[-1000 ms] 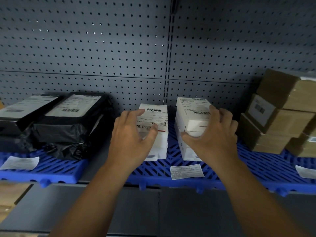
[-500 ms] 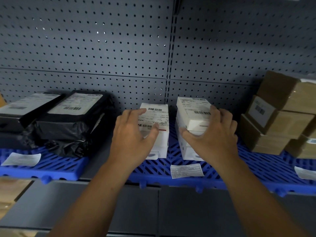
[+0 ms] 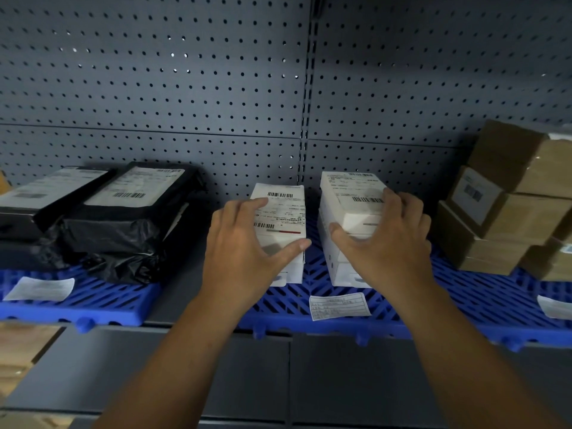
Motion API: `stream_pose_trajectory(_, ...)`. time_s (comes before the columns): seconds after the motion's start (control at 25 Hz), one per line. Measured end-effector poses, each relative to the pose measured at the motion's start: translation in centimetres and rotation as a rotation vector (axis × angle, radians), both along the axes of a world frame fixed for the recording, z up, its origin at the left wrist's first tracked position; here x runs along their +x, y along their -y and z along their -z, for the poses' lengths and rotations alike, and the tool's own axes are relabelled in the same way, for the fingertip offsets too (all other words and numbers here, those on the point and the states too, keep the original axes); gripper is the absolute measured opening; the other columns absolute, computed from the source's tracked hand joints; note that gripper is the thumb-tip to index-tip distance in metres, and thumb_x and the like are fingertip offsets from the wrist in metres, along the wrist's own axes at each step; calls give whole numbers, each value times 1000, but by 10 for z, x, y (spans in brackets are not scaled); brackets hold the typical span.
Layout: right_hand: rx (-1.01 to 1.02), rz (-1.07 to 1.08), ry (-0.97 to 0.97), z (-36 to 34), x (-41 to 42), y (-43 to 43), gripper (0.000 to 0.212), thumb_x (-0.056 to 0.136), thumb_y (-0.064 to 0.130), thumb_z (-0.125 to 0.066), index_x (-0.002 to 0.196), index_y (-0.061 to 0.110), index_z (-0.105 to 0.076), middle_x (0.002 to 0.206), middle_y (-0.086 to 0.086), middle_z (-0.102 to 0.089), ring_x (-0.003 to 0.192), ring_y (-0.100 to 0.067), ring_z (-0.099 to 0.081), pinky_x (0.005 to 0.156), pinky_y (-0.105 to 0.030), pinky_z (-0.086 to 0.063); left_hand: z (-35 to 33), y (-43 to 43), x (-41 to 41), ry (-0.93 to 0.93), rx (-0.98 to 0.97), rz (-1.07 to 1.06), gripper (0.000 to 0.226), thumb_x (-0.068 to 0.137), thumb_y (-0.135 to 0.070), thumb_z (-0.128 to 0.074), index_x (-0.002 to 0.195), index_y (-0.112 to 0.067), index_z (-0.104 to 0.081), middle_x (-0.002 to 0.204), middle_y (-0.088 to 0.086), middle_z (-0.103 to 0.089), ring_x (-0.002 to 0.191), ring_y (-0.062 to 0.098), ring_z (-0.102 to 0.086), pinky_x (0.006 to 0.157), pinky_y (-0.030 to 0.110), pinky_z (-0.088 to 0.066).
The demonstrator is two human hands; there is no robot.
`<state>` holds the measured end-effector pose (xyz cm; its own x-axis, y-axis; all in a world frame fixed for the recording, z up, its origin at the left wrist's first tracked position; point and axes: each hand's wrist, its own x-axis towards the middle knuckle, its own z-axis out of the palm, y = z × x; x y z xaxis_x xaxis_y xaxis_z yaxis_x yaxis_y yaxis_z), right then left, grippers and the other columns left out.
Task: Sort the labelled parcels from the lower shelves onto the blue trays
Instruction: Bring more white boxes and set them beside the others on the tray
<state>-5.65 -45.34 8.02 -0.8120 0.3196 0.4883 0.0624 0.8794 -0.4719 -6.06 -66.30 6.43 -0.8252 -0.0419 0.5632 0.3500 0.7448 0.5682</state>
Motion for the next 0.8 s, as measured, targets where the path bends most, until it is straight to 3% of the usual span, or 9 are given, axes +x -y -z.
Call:
stream_pose_trajectory(0.56, -24, -7, 27, -2, -1, 0, 107, 65, 74, -60, 150, 20, -24, 150, -3, -24, 134, -30, -28, 102, -57, -38, 3, -7, 1, -30, -37, -41, 89, 70, -79, -66, 140, -27, -51, 132, -11, -47, 130, 11, -35, 111, 40, -40)
stream_pose_trajectory(0.8, -134, -99, 34, -14, 13, -3, 121, 64, 84, -64, 157, 31, -7, 159, 11, -7, 147, -22, -15, 114, -57, -27, -10, -8, 8, -37, -36, -16, 87, 75, -85, -56, 142, -29, -49, 136, -14, -41, 133, 5, -27, 113, 29, -27)
